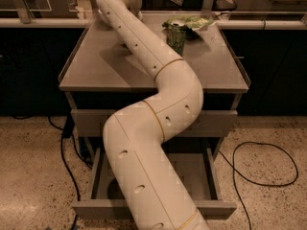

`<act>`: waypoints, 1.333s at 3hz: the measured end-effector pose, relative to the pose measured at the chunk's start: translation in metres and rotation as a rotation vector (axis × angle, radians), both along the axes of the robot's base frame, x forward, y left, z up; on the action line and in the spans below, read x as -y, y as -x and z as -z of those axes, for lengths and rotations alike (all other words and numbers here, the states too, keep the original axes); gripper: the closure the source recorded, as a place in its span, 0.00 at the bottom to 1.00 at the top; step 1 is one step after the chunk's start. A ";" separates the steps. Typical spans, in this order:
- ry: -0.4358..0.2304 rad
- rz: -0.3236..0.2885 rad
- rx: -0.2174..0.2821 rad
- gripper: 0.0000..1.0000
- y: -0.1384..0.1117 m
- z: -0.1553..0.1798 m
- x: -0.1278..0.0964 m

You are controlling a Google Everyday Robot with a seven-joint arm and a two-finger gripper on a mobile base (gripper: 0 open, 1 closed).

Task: Place rxbar blueberry into middle drawer

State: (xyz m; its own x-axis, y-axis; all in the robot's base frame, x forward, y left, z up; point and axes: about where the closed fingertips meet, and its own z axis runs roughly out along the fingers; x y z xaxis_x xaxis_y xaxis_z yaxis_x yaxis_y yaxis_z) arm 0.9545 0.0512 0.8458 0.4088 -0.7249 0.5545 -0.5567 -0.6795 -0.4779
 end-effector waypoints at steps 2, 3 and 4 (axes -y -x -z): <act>0.000 0.000 0.000 0.14 0.000 0.000 0.000; 0.000 0.000 0.000 0.37 0.000 0.000 0.000; 0.000 0.000 0.000 0.60 0.000 0.000 0.000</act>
Offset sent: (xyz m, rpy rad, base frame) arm 0.0000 0.0000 0.0000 0.0000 0.0000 0.0000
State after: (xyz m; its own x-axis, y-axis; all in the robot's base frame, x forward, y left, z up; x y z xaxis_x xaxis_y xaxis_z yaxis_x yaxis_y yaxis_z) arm 0.9545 0.0511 0.8457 0.4088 -0.7248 0.5545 -0.5568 -0.6795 -0.4778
